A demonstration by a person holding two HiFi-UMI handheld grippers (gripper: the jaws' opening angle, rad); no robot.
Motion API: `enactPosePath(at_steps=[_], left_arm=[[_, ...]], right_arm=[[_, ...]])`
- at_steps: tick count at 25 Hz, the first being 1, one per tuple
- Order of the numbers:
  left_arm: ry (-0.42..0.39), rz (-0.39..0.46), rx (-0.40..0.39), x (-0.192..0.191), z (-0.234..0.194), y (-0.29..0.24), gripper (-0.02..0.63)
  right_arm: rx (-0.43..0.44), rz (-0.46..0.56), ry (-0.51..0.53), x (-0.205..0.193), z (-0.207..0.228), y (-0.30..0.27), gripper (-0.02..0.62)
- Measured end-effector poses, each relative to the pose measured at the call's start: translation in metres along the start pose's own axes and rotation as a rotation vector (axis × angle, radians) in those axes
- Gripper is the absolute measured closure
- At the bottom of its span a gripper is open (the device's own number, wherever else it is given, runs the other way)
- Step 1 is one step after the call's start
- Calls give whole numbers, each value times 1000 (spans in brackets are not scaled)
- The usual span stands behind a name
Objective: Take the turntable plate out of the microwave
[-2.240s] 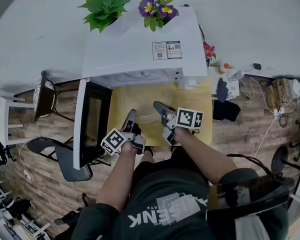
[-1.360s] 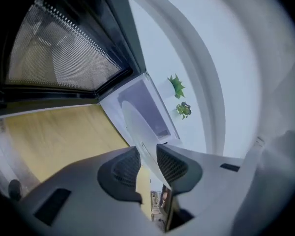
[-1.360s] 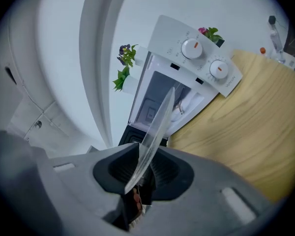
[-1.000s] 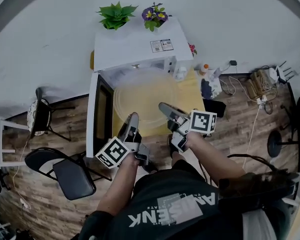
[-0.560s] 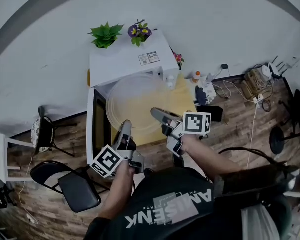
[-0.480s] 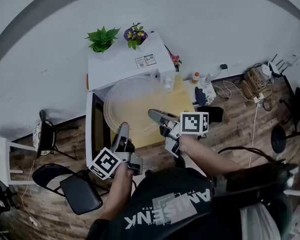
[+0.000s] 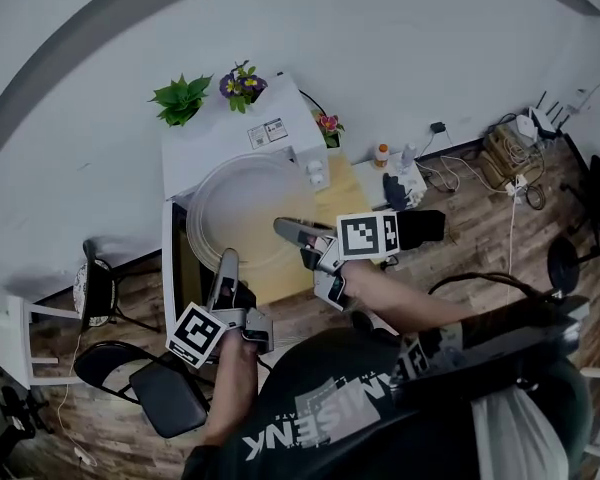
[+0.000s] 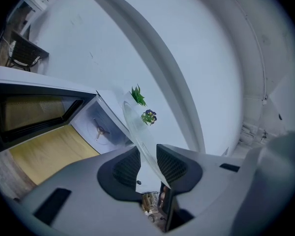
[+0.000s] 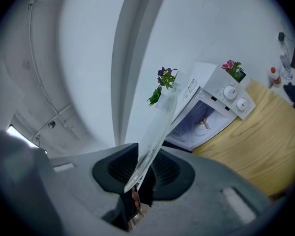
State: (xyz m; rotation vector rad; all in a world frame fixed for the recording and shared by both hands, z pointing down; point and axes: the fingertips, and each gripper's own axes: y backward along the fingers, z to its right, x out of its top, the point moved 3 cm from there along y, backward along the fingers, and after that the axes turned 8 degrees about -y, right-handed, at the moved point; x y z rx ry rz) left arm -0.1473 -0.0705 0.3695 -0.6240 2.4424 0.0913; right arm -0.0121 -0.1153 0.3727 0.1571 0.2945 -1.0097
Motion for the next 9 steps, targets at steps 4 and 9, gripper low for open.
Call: enactPosePath(at_steps=[4,9], left_arm=[[-7,1,6,0,0,0,503],[-67,-19,30,-1,-3,3,503]], right_arm=[[3,-5,1,0,1,1,508],[4,-3,-7,-2,3,6,505]])
